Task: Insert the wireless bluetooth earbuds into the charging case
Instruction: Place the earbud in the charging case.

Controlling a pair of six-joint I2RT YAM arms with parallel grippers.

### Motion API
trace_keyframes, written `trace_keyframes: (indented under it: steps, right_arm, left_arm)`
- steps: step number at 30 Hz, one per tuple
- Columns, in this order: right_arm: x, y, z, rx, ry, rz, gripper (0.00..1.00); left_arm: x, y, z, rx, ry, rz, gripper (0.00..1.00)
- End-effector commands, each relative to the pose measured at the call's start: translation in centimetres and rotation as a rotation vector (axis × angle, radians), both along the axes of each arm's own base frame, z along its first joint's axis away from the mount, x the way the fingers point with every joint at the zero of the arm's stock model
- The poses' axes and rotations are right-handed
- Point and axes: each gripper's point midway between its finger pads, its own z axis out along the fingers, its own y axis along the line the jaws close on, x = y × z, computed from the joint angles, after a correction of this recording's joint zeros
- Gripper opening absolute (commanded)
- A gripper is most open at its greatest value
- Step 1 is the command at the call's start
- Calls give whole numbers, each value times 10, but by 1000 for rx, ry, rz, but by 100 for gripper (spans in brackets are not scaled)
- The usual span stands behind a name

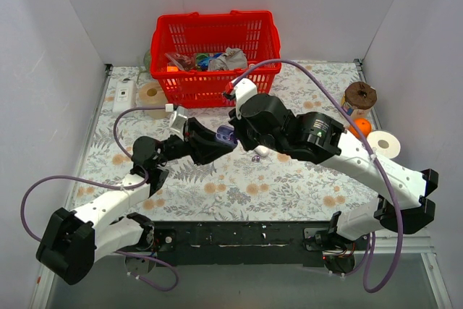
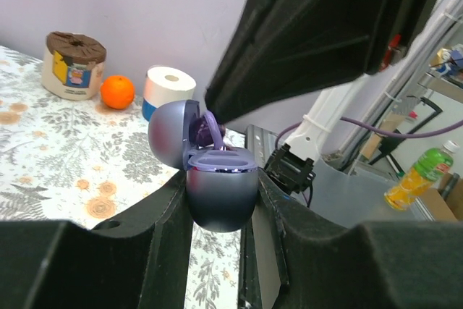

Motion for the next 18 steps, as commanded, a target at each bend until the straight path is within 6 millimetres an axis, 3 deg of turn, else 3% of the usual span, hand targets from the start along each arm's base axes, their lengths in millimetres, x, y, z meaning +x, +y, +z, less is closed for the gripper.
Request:
trace_keyframes:
  steps: [1,5,13,18]
  right_arm:
    - [-8,4,-7,-2,57,1,12]
    - [-8,6,-7,11,62,-4,6]
    - [-5,8,-1,42,56,-27,5]
    - [-5,4,19,124,23,-30,15]
  left_arm:
    - [7,13,37,-118,-121,124,0]
    - [12,18,36,-144,-122,176,0]
    - [19,24,41,-183,-135,234,0]
    - [18,25,40,-198,-137,236,0]
